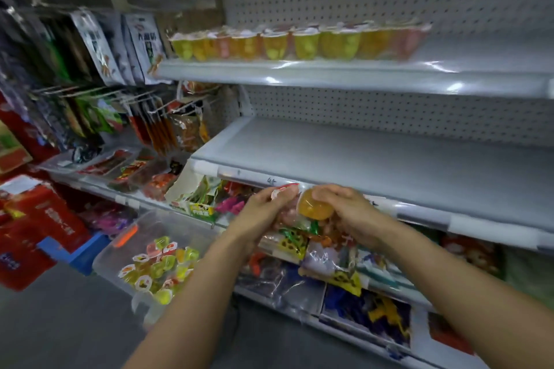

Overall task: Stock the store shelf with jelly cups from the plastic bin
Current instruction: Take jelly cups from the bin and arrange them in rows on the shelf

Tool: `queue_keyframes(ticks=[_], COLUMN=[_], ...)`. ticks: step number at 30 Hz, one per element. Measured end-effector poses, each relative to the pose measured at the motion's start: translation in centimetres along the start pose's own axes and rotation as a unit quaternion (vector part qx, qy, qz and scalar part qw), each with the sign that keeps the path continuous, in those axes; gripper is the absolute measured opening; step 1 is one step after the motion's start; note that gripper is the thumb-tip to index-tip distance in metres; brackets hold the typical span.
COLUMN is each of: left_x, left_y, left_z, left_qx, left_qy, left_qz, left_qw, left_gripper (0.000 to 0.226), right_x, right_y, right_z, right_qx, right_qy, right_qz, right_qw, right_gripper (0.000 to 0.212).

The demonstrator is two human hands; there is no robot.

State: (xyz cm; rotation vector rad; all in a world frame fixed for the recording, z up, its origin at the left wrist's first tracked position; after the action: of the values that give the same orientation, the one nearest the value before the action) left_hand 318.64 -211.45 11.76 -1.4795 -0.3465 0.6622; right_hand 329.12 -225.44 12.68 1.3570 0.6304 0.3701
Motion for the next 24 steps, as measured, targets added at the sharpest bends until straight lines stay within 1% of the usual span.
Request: queue_keyframes(ticks=[2,4,8,12,14,17,21,24], left_x=[-1.1,-1.7,-2.4,-2.3,-1.9,-0.6,1.5,3.1], left_y=[-2.3,-4.7,-9.9,-13.9,-15.2,-17.4,-20.7,-22.9], left_z=[-1.8,-3.4,-6.5,-8.9,-9.6,-10.9,-11.9,-12.2], left_qx=[0.0,-0.004,0.036,0.032,0.009,-0.004,-0.024,-0.023], left_qy=[0.024,0.028,0.011,-0.006,-0.022,-0.032,-0.035,-0.046], left_qz=[-0.022,-0.045,-0.12,-0.184,-0.194,-0.209,-0.237,-0.268], left_qw=[0.999,0.999,0.992,0.982,0.981,0.977,0.97,0.962], left_gripper=[0.044,0.042,0.03,0.031,0.033,0.033,0.029,0.031], right_x=[-1.5,-3.0,-4.8,-5.4,-5.5,-5.0,-3.4,-1.4], right_y=[1.6,3.4,7.1,10.2,11.5,13.6,16.8,19.2], right_z=[2.6,4.9,8.7,11.8,12.7,14.4,17.1,19.1], right_qx=[0.028,0.04,0.045,0.046,0.035,0.039,0.038,0.061], right_qy=[-0.01,-0.002,0.008,-0.017,-0.036,-0.081,-0.146,-0.182], right_qz=[0.008,0.012,0.043,0.09,0.11,0.154,0.204,0.239], right_qw=[1.0,0.999,0.998,0.995,0.993,0.984,0.967,0.952], right_gripper=[0.032,0.034,0.021,0.019,0.021,0.017,0.024,0.022])
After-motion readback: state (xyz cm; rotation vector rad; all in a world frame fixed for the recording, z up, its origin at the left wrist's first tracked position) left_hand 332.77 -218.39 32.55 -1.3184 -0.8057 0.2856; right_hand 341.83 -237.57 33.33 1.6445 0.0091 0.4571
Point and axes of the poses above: each hand's wrist, its own x-axis towards the middle knuckle, its own z-axis out of the back of the hand, y = z × x, the point moved 2 cm from there along x, towards the middle knuckle, and after that the axes turned 9 degrees about -y, right-handed, at the moved point
